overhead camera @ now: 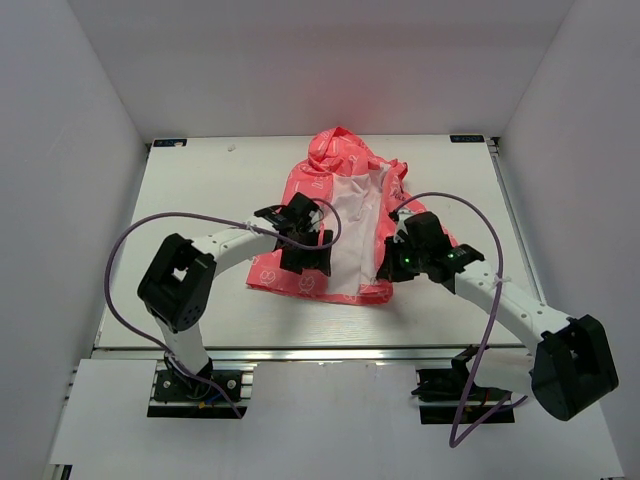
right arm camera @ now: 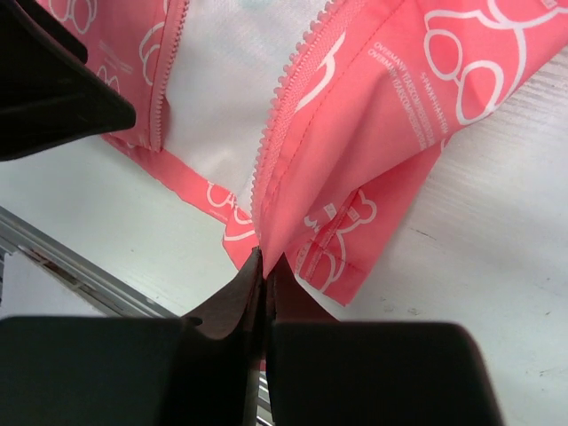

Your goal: Zip up the jacket

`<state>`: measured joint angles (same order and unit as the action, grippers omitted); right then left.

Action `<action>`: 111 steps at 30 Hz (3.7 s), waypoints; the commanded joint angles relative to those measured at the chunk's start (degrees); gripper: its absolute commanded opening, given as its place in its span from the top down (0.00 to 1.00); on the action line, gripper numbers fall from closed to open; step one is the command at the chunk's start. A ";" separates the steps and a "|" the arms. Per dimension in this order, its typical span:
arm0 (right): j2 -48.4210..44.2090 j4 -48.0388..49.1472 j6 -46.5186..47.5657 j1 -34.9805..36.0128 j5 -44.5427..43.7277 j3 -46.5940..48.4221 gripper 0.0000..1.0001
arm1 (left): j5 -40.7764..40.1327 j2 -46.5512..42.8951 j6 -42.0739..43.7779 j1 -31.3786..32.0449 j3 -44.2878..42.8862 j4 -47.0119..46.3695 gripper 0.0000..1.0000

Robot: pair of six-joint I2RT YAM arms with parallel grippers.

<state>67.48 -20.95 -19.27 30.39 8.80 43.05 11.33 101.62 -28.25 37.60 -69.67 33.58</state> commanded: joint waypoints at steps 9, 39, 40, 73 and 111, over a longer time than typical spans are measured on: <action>1.25 -1.90 3.71 -0.16 2.28 2.57 1.00 | -7.82 2.96 4.43 4.75 -1.69 8.34 0.24; -0.51 -1.29 3.18 -0.16 -0.89 0.19 1.00 | -18.10 8.41 -0.75 9.59 -6.18 8.16 0.40; -0.60 -1.20 3.18 -0.16 -1.15 0.11 1.00 | -18.88 8.76 -0.84 9.59 -6.44 8.95 0.43; 2.30 -6.47 -0.06 -0.25 -18.36 1.51 1.00 | -29.53 2.09 0.04 9.95 -7.68 17.83 1.00; 6.87 -9.90 -1.65 -3.50 -25.06 3.01 1.00 | -18.20 -8.29 0.12 1.07 5.24 14.60 0.85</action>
<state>74.46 -31.35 -21.43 27.09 -17.23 43.83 -11.77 94.83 -28.93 38.74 -66.00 52.47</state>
